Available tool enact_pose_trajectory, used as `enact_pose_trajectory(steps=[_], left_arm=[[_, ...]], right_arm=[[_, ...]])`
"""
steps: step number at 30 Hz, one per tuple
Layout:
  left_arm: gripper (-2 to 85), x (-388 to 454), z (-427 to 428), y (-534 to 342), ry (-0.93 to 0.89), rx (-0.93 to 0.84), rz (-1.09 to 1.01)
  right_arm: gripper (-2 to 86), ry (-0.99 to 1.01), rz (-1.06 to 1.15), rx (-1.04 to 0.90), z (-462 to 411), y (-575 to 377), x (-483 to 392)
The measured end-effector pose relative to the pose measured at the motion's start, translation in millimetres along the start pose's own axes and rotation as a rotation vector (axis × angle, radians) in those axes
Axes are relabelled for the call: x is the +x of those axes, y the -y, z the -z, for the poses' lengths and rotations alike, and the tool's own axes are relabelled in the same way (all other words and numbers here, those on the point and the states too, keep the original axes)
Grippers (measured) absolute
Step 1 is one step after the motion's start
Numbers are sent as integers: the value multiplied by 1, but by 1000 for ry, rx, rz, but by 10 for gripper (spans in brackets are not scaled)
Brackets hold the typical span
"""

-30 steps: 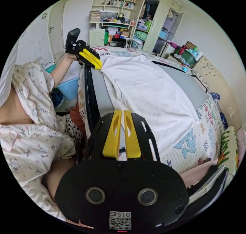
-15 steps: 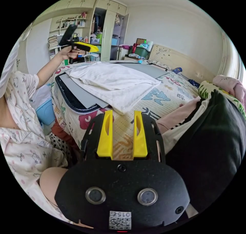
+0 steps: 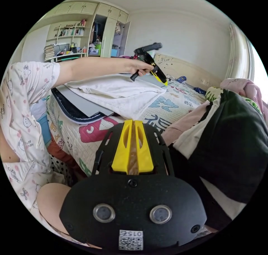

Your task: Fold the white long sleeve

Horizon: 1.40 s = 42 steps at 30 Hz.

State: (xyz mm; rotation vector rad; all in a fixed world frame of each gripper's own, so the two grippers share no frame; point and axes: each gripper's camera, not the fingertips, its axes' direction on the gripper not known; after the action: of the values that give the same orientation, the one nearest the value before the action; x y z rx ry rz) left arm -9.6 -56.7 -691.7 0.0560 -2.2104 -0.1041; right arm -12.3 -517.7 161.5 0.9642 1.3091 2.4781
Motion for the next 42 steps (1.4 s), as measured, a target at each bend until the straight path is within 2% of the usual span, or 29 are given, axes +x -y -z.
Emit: enact_pose_trajectory(steps=[3,7,9,12,15,18,20,24,27,28,31,35,38,42], left_arm=[[111,-1,-40,21,23,-71,8],[66,8,-82,19,113,-204,-76],[35,9,-81,14,87,-187,-76],[21,23,-81,1,192,-149,-151],[15,34,-75,-9,216,-90,-148],[12,43,-58,-17,203,16,-124],[11,43,-31,-27,143,153,-69],[10,31,12,-54,-32,367,40],[10,7,44,-88,-166,483,93],[10,-7,55,-105,-211,520,106],[10,-53,78,-159,-263,587,150],[10,-125,99,-262,-199,627,153],[9,-174,97,-338,-76,566,134],[10,-228,59,-411,1,437,204]], right_arm=[[0,-39,17,19,5,-3,-3],[-5,16,-16,65,18,-9,19],[-6,35,-59,105,28,-16,33],[-8,20,-98,160,43,-27,46],[-9,-46,-106,184,58,-37,48],[-9,-198,-135,225,86,-46,54],[-8,-292,-179,296,126,-51,67],[-5,-298,-184,445,203,-46,77],[-3,-101,-100,576,249,-25,72],[-3,22,-66,599,254,-13,70],[-2,276,24,581,231,26,55],[-2,630,114,428,150,89,13],[-2,736,171,295,85,119,-31],[-3,831,131,193,16,134,-59]])
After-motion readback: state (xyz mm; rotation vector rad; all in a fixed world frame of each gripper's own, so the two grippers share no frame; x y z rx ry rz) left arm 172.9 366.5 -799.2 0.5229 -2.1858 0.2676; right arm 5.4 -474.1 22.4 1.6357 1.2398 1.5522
